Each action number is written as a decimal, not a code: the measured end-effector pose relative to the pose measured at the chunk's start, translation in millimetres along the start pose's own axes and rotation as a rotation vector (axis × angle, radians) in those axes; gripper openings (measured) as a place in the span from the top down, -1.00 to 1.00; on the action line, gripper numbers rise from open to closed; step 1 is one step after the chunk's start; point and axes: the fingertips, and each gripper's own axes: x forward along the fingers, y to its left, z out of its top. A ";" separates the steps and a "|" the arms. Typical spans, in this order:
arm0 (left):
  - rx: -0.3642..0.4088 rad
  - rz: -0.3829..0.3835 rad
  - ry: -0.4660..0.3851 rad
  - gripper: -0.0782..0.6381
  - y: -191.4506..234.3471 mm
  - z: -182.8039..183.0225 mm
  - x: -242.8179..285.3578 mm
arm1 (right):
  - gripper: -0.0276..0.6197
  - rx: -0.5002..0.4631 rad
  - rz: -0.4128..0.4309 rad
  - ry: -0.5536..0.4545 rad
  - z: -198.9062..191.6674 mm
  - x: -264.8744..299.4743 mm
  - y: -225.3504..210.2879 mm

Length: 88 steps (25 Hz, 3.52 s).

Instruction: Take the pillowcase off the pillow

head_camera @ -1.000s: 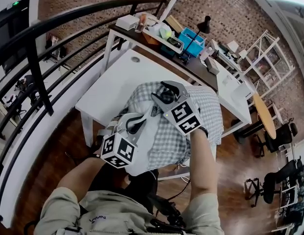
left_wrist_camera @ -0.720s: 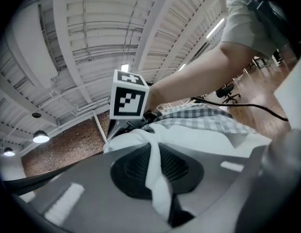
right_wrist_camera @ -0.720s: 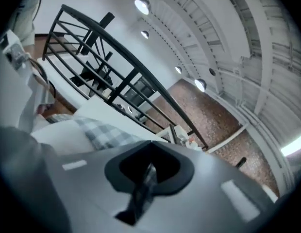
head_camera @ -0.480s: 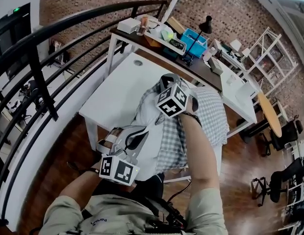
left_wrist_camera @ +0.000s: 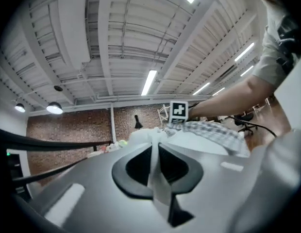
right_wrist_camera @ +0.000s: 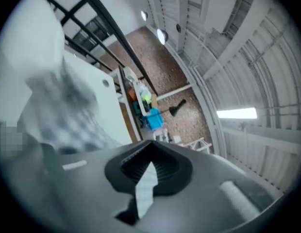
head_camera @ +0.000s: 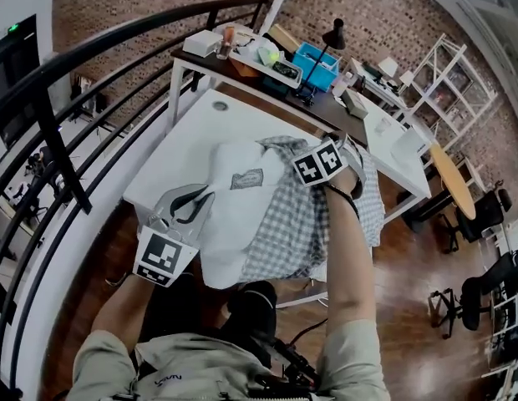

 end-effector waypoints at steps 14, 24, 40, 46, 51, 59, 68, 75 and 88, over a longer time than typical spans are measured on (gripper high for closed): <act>-0.032 0.028 0.086 0.23 13.2 -23.8 6.1 | 0.65 0.687 0.236 -0.523 -45.6 -177.0 26.7; 0.002 -0.177 0.172 -0.04 -118.2 -55.9 -78.6 | 0.52 0.858 0.573 -0.641 -56.9 -282.4 148.2; 0.033 -0.044 0.097 0.74 -94.1 -23.7 -62.0 | 0.86 0.809 0.443 -0.489 -58.9 -291.3 209.3; -0.040 0.048 0.041 0.74 -35.8 -6.6 -59.8 | 0.87 0.795 0.232 -0.452 -103.0 -270.9 151.2; -0.141 0.079 0.018 0.75 -3.1 -5.2 -62.2 | 0.87 0.692 0.111 -0.381 -130.9 -246.1 130.7; -0.278 0.015 0.187 0.74 -30.7 -97.5 -74.4 | 0.88 0.713 0.203 -0.202 -163.2 -202.1 186.9; -0.220 -0.167 0.064 0.42 -60.7 -0.8 -83.5 | 0.88 0.755 0.282 -0.246 -165.4 -204.1 199.4; -0.177 0.041 0.052 -0.06 8.8 15.6 -9.7 | 0.88 0.742 0.331 -0.249 -170.5 -206.4 205.5; -0.165 -0.047 0.229 0.47 -4.9 -41.5 63.9 | 0.75 0.824 0.651 -0.616 -119.2 -281.8 101.0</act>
